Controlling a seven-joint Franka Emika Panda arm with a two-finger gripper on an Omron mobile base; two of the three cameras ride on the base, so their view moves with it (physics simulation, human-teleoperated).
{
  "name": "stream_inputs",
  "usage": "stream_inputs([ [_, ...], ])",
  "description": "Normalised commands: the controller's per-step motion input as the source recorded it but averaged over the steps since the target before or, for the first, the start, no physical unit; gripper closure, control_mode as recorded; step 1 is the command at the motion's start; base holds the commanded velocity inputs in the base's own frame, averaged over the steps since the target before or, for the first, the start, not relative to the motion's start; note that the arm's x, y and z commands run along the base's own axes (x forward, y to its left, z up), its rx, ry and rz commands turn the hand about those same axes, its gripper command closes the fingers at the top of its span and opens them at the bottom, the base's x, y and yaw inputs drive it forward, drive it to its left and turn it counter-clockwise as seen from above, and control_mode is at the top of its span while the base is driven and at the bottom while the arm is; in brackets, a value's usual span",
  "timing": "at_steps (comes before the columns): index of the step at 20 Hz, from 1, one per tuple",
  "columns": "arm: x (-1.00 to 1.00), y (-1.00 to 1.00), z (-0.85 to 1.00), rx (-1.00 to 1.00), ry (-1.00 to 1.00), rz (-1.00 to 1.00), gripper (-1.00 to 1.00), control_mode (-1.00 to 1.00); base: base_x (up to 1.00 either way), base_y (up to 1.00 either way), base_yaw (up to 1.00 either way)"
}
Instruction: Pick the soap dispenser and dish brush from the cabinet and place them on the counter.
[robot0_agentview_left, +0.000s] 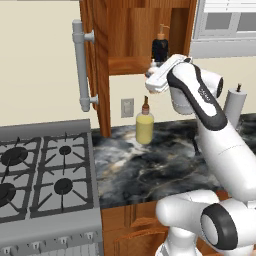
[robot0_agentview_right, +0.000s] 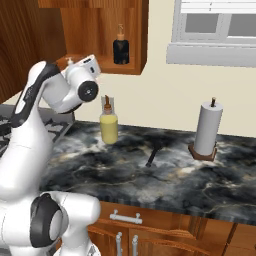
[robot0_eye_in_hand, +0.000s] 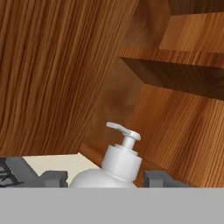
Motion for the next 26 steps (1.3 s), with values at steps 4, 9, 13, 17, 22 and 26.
stream_inputs([
  [4,-0.07,0.00,-0.44,-0.01,0.04,0.00,1.00,-1.00,0.00,0.00,0.00],
  [9,0.00,0.00,-0.45,0.00,0.02,0.00,1.00,-1.00,0.00,0.00,0.00],
  [13,0.00,-0.08,-0.56,0.00,0.02,0.00,1.00,-1.00,0.00,0.00,0.00],
  [17,0.00,-0.06,-0.69,0.00,0.06,0.00,1.00,-1.00,0.00,0.00,0.00],
  [22,0.00,-0.05,-0.67,0.00,0.05,0.00,1.00,-1.00,0.00,0.00,0.00],
  [26,0.08,0.00,-0.39,0.00,0.00,0.00,1.00,-1.00,0.00,0.00,0.00],
])
